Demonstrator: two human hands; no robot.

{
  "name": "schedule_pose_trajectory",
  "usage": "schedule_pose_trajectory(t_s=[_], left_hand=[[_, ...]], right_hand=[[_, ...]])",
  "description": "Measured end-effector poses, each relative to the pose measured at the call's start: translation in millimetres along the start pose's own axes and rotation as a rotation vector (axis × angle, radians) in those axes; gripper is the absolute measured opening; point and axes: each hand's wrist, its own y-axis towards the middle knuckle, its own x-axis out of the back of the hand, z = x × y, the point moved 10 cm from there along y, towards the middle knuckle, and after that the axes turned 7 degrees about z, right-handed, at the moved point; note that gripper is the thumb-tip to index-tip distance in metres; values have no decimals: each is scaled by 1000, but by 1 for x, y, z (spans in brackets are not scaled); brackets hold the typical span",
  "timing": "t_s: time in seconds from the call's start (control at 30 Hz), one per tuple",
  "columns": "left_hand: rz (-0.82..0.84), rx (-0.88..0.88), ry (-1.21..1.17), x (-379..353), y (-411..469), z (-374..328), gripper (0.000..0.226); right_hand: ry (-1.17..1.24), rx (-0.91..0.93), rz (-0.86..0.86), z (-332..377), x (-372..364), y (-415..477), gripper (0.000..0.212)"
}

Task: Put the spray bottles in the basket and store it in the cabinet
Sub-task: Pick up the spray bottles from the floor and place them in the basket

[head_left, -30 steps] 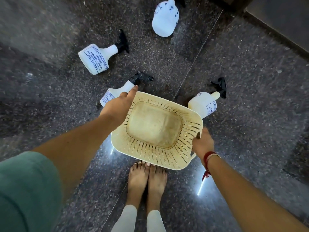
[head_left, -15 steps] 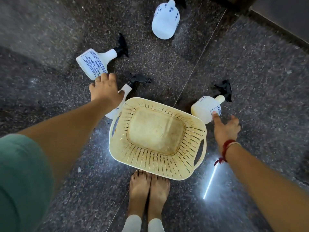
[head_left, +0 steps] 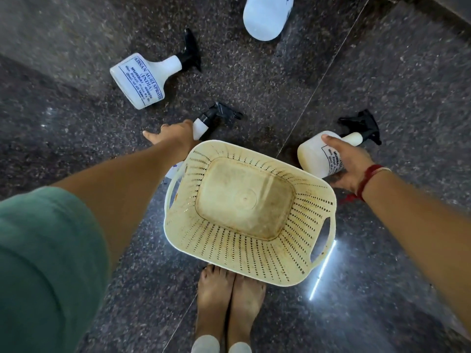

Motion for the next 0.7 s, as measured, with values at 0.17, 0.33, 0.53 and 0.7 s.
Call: schedule_pose_trajectory(t_s=[0.17,0.33,0.53,0.7], left_hand=[[-257,-171,-152,41,-27,2,52],[-546,-427,-332,100,-86,-1,50],[-756,-751,-617,130,-181,7,41],[-585,-859,-731,81,-231,8,44]], right_hand=[[18,-101,87,-3,-21,-3,57],[-298,145,-198,13,-11,-21,86],[-140,223,-163,16,-17,-29,81],[-23,328,-267,34,-16,-40,63]])
